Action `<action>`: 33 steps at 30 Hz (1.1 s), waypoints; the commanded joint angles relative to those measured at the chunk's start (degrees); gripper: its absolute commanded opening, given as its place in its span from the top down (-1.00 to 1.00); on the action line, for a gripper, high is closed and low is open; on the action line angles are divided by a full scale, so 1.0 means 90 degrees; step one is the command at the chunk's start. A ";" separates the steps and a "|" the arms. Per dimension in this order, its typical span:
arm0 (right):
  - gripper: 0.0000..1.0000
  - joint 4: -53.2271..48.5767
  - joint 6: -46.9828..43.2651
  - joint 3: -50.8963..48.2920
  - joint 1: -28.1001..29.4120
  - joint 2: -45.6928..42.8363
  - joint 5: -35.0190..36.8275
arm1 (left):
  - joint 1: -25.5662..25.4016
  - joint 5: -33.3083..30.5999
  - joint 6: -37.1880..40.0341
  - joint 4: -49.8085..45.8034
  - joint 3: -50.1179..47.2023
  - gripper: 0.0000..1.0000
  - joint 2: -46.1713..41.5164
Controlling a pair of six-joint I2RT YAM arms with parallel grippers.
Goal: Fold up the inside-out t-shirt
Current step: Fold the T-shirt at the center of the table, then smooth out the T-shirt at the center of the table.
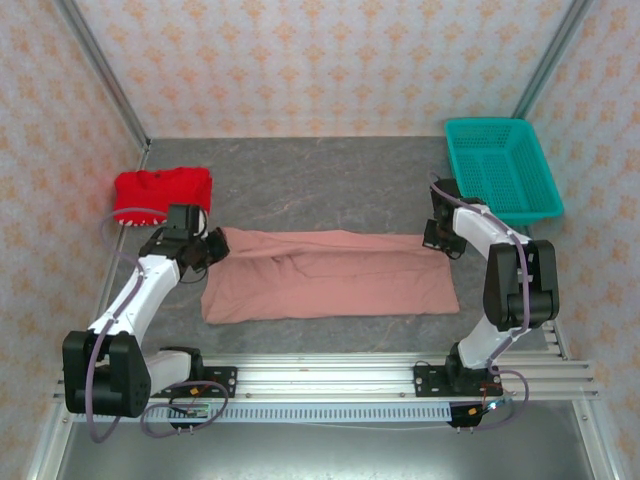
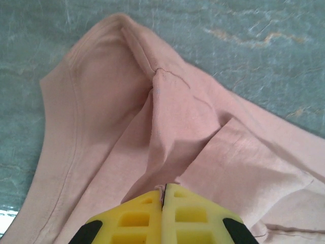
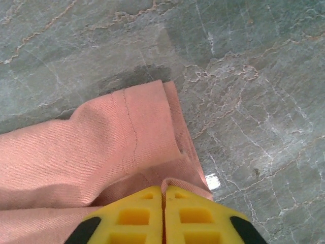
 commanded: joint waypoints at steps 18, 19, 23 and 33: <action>0.15 0.0597 0.0115 -0.0028 0.1188 0.0222 -0.1046 | -0.0296 -0.0240 -0.0127 0.0022 -0.0670 1.00 -0.0062; 0.21 0.0491 0.0148 0.0019 0.1192 0.0354 -0.1045 | -0.0301 -0.0249 -0.0135 -0.0050 -0.0639 1.00 -0.0140; 0.35 0.0155 0.0280 -0.0081 0.1186 0.0416 -0.0921 | -0.0296 -0.0258 -0.0164 -0.0337 -0.0533 1.00 -0.0503; 0.37 -0.0152 0.0462 -0.0388 0.1195 -0.0039 -0.1150 | -0.0291 -0.0583 -0.0136 -0.0772 -0.0320 1.00 -0.0919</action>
